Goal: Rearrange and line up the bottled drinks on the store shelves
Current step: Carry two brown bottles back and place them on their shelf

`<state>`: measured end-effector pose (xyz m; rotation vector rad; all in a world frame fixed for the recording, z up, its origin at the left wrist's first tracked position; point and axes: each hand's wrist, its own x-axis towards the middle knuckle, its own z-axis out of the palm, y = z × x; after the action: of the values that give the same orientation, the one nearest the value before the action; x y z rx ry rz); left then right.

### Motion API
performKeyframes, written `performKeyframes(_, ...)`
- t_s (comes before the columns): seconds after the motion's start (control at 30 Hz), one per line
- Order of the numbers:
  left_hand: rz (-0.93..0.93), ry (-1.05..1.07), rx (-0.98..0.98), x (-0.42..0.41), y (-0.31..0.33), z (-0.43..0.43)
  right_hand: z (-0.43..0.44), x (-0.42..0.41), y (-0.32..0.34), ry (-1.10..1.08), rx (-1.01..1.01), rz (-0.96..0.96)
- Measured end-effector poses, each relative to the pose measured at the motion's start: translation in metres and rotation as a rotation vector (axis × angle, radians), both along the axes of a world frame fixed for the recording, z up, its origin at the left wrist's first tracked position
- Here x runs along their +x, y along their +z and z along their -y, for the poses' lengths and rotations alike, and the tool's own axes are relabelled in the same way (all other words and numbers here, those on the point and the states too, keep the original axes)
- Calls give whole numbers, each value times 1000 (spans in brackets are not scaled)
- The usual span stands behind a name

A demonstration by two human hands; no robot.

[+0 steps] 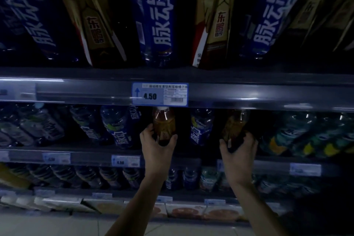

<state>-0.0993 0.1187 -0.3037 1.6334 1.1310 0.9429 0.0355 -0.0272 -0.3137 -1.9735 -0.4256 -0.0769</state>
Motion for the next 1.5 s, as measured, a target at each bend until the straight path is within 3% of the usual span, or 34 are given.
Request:
performKeyframes(0.13, 12, 46, 16, 6, -4, -2, -14, 10, -8, -37, 115, -18)
performKeyframes(0.53, 69, 110, 45, 21, -9, -2, -38, 21, -19, -189, 169, -15)
performKeyframes(0.97, 7, 34, 61, 6, -10, 0, -12, 11, -21, -91, 105, -31)
performKeyframes(1.2, 26, 69, 34, 8, -8, -1, -22, 8, -13, -167, 171, -32)
performKeyframes(1.5, 44, -1, 49, -1, -5, 9, -5, 0, -9, -110, 172, -51)
